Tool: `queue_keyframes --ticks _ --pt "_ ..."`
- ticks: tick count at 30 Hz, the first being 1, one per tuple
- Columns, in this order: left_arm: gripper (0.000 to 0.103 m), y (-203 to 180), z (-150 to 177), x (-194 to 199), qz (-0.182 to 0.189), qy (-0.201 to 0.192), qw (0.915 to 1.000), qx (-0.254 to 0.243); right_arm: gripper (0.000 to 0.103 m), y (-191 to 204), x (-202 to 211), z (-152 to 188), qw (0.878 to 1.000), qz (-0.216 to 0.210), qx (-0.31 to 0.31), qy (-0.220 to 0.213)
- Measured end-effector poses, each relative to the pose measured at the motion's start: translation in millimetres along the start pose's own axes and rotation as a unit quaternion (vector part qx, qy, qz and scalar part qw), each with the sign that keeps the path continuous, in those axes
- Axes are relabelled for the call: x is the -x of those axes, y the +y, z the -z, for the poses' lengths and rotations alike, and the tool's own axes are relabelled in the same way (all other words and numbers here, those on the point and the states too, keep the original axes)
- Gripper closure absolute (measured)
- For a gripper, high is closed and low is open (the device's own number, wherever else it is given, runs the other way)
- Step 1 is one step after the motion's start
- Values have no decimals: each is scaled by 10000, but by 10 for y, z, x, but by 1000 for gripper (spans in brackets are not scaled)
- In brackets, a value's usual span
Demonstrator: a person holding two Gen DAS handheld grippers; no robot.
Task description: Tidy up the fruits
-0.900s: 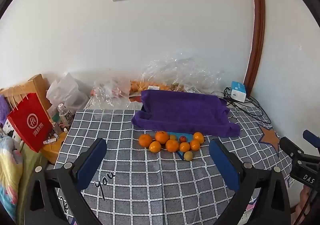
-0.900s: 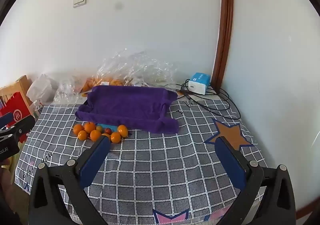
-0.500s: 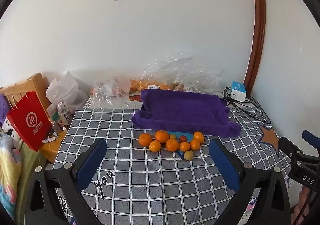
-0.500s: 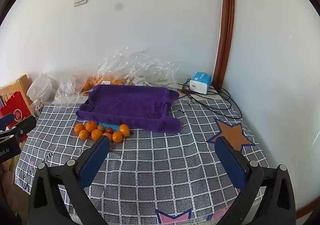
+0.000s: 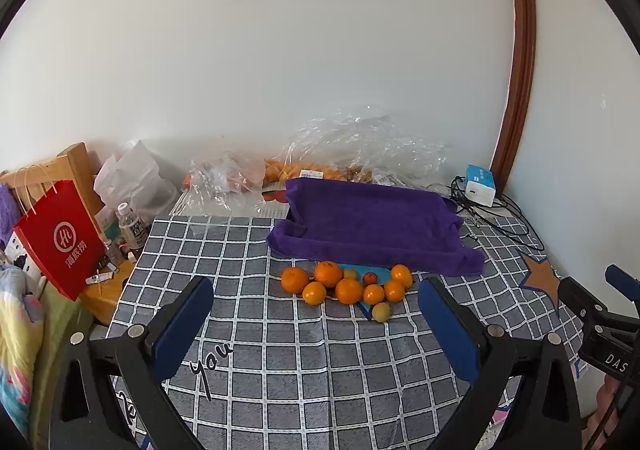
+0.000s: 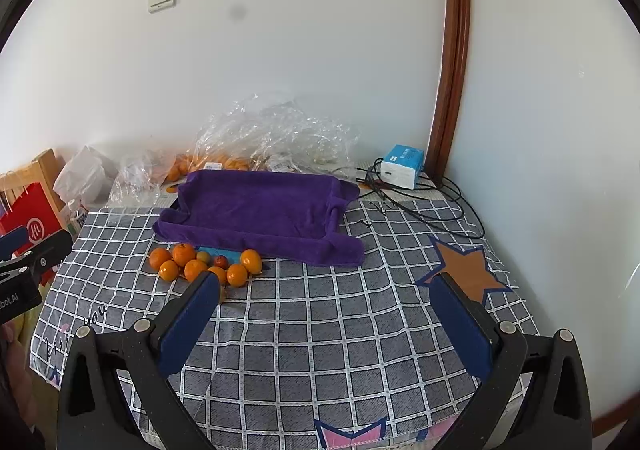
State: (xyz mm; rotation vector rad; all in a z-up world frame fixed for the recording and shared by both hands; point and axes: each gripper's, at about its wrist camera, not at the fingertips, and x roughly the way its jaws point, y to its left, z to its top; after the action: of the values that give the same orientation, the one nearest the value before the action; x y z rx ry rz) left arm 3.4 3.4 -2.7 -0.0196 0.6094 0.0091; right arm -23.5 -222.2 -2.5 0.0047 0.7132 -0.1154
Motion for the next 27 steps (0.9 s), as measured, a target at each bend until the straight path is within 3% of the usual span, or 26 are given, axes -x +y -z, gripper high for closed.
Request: queue_keyframes --ticks 27 --pt "0 61 -3 32 30 -69 9999 79 0 33 -16 32 10000 21 -13 -22"
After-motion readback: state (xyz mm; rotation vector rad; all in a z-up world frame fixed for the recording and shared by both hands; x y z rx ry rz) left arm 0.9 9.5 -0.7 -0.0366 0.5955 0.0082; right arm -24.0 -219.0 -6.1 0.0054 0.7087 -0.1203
